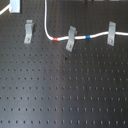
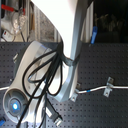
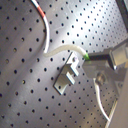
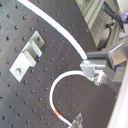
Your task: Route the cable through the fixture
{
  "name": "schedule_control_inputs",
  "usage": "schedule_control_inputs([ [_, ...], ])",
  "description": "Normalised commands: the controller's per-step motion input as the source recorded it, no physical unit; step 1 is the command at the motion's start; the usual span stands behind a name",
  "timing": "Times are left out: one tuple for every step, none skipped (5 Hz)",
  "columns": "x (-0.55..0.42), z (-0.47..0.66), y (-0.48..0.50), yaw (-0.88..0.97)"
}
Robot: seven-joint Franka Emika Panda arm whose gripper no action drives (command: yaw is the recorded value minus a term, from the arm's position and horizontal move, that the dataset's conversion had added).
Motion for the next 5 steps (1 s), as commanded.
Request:
schedule_control_inputs([
  [0.0, 0.01, -0.001, 0.0],
  [0.0, 0.01, 0.0, 0.0],
  [-0.024, 0.32, 0.025, 0.0],
  [-0.039, 0.34, 0.095, 0.0],
  [-0.084, 0.27, 0.127, 0.0],
])
